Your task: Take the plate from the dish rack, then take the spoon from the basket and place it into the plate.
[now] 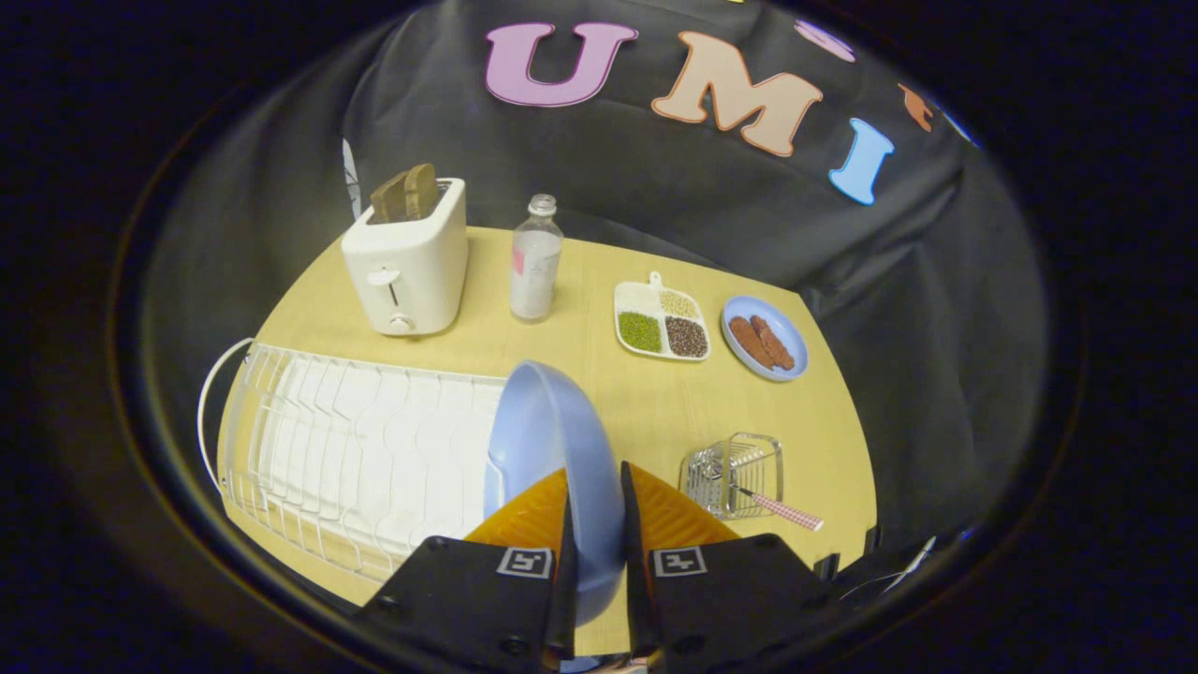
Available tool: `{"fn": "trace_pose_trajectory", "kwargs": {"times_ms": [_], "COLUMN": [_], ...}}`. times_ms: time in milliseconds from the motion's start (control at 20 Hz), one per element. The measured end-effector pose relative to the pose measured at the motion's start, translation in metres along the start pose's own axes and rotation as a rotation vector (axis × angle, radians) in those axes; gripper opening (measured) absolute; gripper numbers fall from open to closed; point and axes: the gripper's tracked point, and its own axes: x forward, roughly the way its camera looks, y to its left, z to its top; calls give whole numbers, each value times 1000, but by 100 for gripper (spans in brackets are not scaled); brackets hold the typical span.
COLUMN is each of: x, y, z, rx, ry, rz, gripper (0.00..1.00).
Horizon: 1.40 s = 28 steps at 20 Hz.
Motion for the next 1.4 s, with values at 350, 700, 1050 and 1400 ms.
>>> {"fn": "trace_pose_trajectory", "kwargs": {"times_ms": [350, 700, 1050, 1400], "x": [-10, -8, -16, -51], "y": [-8, -7, -4, -17], "z": [20, 30, 36, 68], "rx": [-2, -64, -133, -164], "ry": [-64, -109, -123, -225], "rz": [-48, -80, -173, -236], "gripper": [24, 19, 19, 18]}}
